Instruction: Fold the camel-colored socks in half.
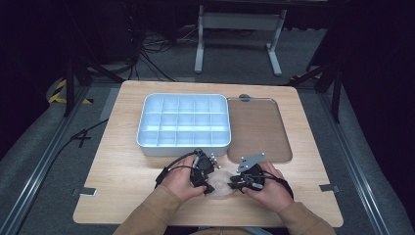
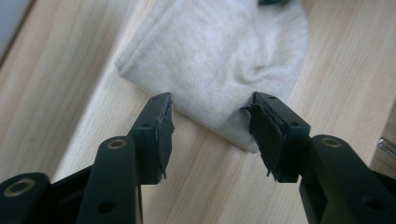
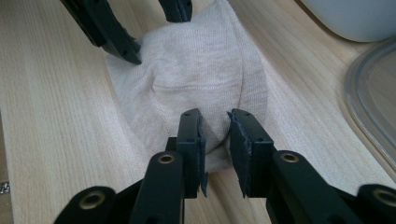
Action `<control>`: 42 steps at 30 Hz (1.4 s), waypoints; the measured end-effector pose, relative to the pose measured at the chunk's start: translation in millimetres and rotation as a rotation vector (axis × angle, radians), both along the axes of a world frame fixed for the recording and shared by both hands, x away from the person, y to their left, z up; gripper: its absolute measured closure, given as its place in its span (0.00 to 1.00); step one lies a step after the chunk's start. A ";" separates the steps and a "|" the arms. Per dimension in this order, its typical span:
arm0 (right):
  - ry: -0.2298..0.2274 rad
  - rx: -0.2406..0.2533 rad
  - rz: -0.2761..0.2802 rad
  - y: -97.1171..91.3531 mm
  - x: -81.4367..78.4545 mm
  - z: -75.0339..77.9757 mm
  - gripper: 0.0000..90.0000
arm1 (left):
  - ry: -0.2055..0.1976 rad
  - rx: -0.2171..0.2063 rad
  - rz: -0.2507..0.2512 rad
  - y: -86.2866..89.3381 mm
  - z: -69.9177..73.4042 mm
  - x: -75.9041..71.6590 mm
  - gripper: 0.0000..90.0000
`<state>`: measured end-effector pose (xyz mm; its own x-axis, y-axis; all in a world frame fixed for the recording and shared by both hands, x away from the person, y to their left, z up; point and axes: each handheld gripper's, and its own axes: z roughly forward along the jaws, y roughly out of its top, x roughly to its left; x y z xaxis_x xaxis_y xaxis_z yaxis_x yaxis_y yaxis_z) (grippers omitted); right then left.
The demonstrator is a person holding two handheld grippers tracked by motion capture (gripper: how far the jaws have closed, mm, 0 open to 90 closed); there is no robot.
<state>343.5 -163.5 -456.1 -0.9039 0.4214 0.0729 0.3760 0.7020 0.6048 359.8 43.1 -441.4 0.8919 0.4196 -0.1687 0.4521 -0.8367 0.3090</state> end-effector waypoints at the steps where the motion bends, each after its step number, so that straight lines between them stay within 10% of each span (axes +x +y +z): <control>1: 0.003 0.000 0.002 -0.2 0.2 0.1 0.80 | 0.002 0.005 0.001 -0.3 -0.9 0.1 0.54; 22: -0.045 -0.014 -0.036 -9.3 3.8 0.5 0.69 | 0.031 0.005 0.012 -1.5 -1.5 -0.7 0.54; 42: -0.077 0.098 -0.112 -16.4 1.5 18.7 0.70 | -0.047 -0.117 0.084 22.7 31.0 -3.1 0.52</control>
